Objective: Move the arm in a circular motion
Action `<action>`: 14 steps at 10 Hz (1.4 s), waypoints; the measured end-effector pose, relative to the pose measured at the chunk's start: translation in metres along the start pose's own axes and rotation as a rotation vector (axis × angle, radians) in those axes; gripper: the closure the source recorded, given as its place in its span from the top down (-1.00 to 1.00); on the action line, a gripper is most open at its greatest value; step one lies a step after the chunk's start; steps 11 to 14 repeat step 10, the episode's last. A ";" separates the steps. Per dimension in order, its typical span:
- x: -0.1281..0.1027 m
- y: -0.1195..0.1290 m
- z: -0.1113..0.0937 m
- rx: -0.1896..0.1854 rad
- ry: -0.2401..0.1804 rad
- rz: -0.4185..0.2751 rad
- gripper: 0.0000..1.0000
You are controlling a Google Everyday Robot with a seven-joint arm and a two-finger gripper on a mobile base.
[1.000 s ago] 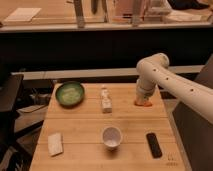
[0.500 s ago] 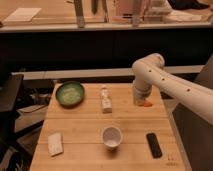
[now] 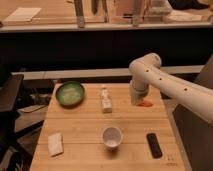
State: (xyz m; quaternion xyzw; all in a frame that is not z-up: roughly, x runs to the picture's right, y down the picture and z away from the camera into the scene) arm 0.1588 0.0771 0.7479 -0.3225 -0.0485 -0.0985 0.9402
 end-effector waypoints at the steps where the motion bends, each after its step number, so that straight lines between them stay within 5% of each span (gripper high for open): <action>1: 0.000 0.001 0.000 -0.001 0.000 -0.005 -1.00; 14: -0.017 -0.001 0.001 -0.012 -0.011 -0.038 -1.00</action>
